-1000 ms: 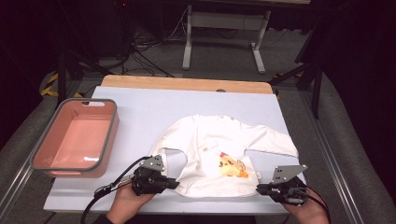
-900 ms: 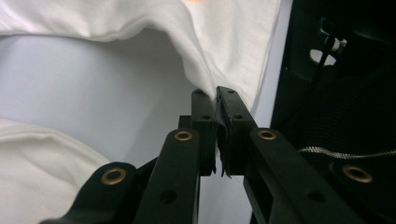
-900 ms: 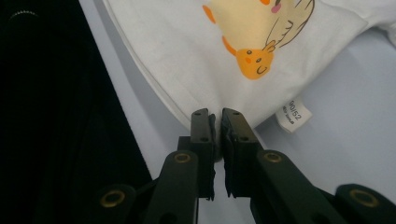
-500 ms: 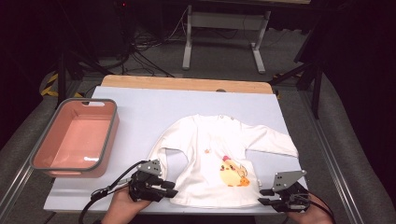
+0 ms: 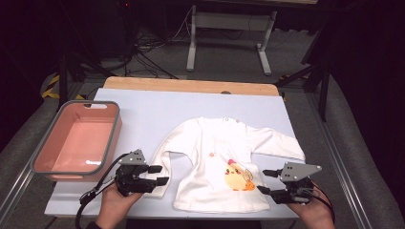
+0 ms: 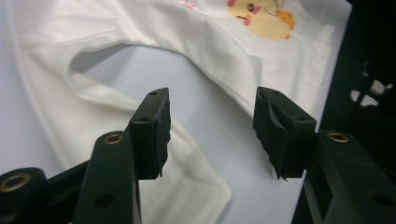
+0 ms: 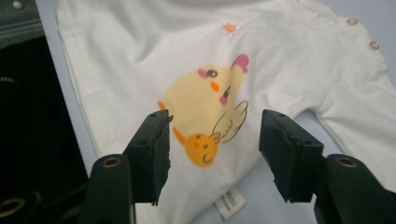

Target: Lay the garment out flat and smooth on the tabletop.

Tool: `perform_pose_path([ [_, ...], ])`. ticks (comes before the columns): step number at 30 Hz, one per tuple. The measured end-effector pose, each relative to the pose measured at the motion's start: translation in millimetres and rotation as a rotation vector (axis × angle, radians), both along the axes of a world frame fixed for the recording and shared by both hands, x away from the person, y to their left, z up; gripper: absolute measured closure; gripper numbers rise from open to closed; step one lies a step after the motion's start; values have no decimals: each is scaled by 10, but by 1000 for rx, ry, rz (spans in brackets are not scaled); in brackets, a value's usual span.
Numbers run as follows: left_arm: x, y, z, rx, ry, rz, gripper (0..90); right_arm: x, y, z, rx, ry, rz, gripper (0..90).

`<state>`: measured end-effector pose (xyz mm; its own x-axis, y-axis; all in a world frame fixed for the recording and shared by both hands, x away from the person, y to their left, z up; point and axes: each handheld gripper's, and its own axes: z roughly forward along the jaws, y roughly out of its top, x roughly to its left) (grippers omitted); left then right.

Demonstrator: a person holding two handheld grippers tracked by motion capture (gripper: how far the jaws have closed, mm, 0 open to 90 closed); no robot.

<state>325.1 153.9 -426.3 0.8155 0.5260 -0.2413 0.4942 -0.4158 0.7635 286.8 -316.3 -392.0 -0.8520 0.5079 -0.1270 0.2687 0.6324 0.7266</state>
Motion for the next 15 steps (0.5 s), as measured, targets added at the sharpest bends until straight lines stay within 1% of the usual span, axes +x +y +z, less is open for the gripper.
perform_pose_path([
  [1,0,14,-1,13,0,15,460,25,19,13,14,-12,-2,409],
  [2,-5,33,0,41,-9,40,460,38,32,19,17,-16,0,412],
  [4,-18,55,2,88,-26,70,462,68,69,32,17,-22,12,412],
  [5,-18,55,2,88,-26,70,463,79,86,37,15,-24,17,414],
  [6,-22,91,-12,102,-8,79,468,90,105,45,15,-23,24,417],
  [7,-28,116,-27,97,2,88,472,96,113,51,10,-26,29,419],
  [9,-30,144,-49,105,18,93,479,107,132,66,14,-35,35,427],
  [10,-35,153,-56,121,15,96,479,113,139,75,18,-37,40,429],
  [12,-52,162,-69,134,29,94,480,121,153,87,22,-47,43,436],
  [13,-52,162,-69,134,29,94,483,132,162,93,24,-51,50,440],
  [14,-68,174,-84,149,37,95,488,144,175,98,26,-51,54,441],
  [15,-68,174,-84,149,37,95,491,151,183,101,26,-52,56,441],
])
